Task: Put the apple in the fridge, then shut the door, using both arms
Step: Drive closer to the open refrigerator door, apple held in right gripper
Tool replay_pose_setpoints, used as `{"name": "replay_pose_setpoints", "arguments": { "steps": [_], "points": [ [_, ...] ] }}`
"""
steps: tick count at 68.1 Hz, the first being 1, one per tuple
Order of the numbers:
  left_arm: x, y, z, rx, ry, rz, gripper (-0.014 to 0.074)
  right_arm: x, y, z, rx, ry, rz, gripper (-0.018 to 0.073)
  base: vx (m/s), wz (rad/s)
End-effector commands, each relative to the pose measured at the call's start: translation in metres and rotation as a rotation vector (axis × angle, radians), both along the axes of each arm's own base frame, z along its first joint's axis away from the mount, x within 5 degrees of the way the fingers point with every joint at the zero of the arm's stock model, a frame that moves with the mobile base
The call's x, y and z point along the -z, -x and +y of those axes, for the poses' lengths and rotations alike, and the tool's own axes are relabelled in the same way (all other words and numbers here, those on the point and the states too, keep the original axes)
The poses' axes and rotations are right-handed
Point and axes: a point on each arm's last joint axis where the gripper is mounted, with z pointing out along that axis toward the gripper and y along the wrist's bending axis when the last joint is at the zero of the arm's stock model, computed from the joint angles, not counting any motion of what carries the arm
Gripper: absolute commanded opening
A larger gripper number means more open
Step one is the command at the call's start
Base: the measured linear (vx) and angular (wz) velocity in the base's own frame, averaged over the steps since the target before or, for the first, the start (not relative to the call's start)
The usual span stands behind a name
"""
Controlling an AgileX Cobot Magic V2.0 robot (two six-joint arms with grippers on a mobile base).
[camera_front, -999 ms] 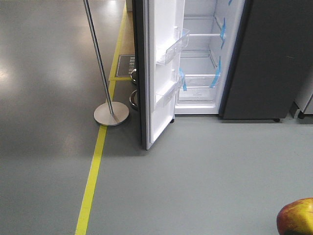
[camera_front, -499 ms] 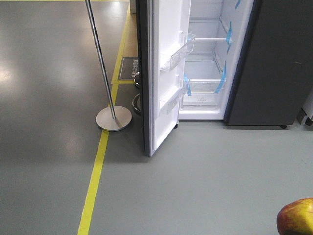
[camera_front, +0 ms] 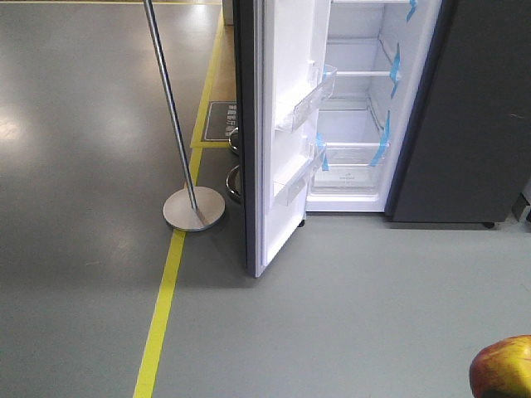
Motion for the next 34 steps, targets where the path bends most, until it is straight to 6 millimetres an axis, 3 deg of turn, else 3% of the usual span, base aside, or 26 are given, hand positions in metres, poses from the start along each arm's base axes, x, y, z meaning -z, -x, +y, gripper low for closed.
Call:
{"name": "replay_pose_setpoints", "arguments": {
  "steps": [1,34],
  "points": [
    [-0.0133,0.0028,0.0002,0.002,0.016,-0.106,-0.0006,-0.0102,-0.0042,0.0009,0.009,-0.024,-0.066,0.0160,0.11,0.00],
    [-0.0133,0.0028,0.0002,0.002,0.016,-0.106,-0.0006,-0.0102,-0.0042,0.0009,0.009,-0.024,-0.066,0.0160,0.10,0.00]
  ]
}}
